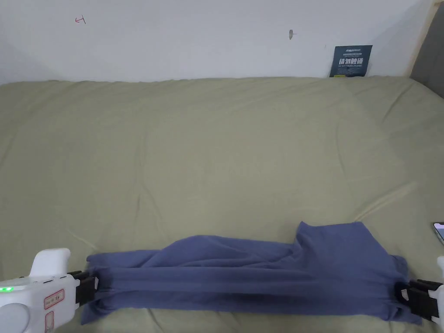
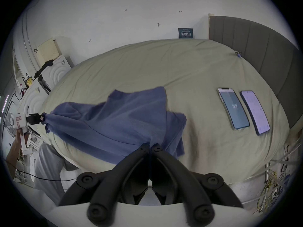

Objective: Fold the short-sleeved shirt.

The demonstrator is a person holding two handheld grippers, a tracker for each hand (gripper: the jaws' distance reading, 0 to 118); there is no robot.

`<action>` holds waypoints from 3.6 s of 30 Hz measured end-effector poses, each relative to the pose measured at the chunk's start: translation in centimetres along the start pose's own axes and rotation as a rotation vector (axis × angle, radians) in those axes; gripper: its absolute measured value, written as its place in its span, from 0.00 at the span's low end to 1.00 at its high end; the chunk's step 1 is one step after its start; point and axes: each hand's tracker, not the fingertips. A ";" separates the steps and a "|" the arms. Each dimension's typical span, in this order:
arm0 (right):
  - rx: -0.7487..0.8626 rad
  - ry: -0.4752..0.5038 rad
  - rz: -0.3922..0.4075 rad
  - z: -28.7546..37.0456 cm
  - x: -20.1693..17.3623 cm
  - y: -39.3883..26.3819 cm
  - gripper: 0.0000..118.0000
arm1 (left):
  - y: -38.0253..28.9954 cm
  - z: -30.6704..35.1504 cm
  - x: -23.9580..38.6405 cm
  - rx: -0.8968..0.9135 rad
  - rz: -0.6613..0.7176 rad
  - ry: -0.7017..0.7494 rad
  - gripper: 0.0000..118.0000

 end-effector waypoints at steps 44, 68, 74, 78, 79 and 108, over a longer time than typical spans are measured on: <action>0.532 -0.154 0.175 6.2 -21.1 -1.4 0.01 | -0.9 5.7 -5.9 0.193 0.377 -0.183 0.00; 0.435 -0.146 0.168 4.8 -22.7 -0.6 0.01 | 2.5 -10.0 -8.5 -0.319 0.629 -0.853 0.84; 0.435 -0.125 0.171 5.1 -22.6 -0.7 0.01 | 3.5 -9.9 -8.4 -0.349 0.580 -0.684 0.04; 0.448 -0.115 0.171 5.7 -21.8 -0.6 0.01 | 4.2 -7.7 -9.5 -0.291 0.582 -0.651 0.04; 0.448 -0.104 0.170 5.7 -21.6 -0.5 0.01 | 4.1 -6.8 -9.4 -0.280 0.577 -0.633 0.04; 0.433 -0.040 0.071 6.1 -16.6 -3.5 0.01 | 8.9 -0.7 14.9 -0.231 -0.149 -0.071 0.04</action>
